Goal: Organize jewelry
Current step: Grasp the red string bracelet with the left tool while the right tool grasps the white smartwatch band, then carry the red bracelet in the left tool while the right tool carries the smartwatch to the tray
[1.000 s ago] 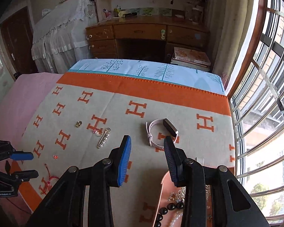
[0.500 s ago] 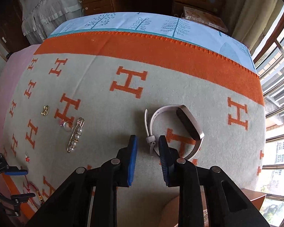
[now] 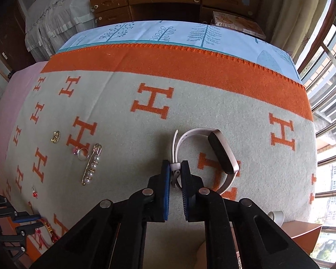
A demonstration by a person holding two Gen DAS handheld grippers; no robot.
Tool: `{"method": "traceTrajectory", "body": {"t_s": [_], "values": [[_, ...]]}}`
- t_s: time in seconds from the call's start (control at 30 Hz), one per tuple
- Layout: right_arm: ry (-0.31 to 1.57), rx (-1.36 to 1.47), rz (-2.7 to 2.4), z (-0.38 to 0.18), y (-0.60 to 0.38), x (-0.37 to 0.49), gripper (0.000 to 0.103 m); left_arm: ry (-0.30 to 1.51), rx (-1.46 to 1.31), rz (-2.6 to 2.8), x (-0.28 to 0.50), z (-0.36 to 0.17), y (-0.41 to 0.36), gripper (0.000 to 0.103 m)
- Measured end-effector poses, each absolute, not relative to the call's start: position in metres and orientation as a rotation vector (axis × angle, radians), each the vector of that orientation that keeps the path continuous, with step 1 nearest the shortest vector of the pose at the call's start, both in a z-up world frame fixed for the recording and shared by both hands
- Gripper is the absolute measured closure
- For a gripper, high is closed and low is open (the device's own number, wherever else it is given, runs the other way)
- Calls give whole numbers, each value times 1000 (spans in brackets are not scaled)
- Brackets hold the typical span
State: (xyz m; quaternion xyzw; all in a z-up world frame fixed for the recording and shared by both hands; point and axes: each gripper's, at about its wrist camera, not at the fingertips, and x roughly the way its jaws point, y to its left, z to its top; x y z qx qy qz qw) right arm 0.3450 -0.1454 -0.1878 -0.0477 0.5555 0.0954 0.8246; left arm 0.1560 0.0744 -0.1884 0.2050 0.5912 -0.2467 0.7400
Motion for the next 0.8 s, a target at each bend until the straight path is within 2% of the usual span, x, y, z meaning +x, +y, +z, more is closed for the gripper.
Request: {"method": "traceTrajectory", "body": {"t_s": [0.17, 0.53, 0.67, 0.8], "values": [[1097, -43, 235, -150, -150, 325, 94, 1239, 399, -485, 151, -162, 69, 99], [832, 47, 280, -25, -202, 219, 94, 997, 334, -505, 140, -46, 4, 99], [780, 69, 265, 3, -238, 175, 94, 939, 290, -562, 137, -18, -40, 99], [766, 118, 236, 7, -277, 136, 94, 921, 244, -611, 140, -12, -85, 99]]}}
